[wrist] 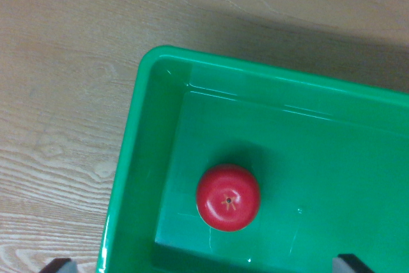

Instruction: Pick fruit

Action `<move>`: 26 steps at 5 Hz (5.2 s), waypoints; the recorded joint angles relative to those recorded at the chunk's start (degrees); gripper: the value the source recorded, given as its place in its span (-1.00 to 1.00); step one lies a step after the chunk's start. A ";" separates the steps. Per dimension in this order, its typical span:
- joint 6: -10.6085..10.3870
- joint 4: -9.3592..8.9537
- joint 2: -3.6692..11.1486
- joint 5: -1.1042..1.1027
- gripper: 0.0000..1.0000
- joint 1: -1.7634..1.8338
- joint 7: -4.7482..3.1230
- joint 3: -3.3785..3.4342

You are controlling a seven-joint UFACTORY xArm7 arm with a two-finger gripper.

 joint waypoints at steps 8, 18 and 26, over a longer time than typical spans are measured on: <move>-2.37 -1.87 0.99 -0.34 -1.00 0.12 -0.18 -0.06; -12.54 -9.91 5.23 -1.81 -1.00 0.66 -0.96 -0.32; -23.17 -18.31 9.68 -3.35 -1.00 1.22 -1.78 -0.60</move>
